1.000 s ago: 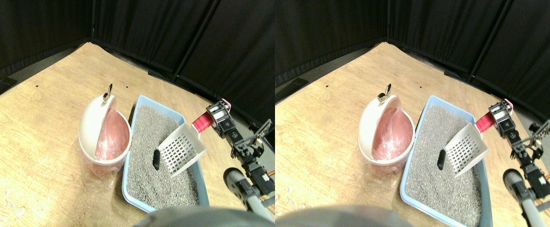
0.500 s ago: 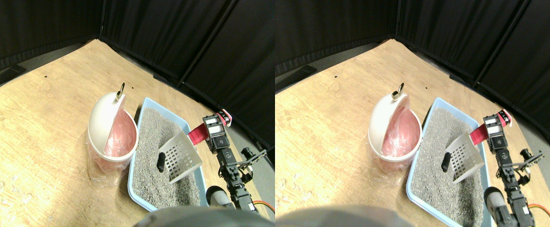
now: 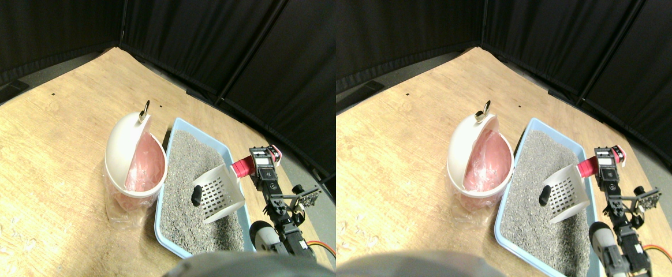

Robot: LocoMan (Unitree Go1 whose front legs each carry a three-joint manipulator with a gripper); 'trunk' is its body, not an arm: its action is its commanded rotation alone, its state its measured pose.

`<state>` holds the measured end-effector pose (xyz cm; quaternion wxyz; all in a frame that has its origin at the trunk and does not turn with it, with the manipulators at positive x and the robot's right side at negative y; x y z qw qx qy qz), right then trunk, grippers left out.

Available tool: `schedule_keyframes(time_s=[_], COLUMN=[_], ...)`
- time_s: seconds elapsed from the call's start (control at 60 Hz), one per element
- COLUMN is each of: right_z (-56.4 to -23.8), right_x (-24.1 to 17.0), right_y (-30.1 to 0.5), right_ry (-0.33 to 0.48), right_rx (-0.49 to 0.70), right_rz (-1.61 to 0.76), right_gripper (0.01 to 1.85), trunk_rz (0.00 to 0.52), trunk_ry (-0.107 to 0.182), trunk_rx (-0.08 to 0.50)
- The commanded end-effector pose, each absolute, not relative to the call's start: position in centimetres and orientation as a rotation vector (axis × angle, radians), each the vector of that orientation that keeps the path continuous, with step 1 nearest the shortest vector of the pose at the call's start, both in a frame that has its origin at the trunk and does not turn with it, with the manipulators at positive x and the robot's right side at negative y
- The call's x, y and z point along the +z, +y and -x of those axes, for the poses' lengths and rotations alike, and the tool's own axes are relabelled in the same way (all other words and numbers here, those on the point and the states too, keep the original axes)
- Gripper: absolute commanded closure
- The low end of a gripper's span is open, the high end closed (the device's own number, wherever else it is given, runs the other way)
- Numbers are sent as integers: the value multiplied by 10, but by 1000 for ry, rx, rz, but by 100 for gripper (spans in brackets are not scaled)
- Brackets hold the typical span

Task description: Scoop (unimanual)

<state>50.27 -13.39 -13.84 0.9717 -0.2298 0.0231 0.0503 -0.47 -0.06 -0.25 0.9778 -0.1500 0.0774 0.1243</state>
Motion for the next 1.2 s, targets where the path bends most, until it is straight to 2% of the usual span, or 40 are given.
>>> schedule_keyframes(time_s=[0.017, 0.283, 0.6, 0.783, 1.2], right_z=[-507, -506, -503, -505, -512], right_x=[-151, -160, -179, -172, -154], right_y=[-141, -166, -183, -191, -206], right_ry=[119, 129, 93, 89, 29], right_rx=[149, 72, 0, -93, -115], right_rz=[349, 254, 93, -33, -233], right_gripper=[180, 180, 180, 180, 180], trunk_rz=[296, 286, 275, 266, 252], trunk_ry=[168, 168, 164, 154, 141], trunk_rx=[252, 235, 225, 217, 195])
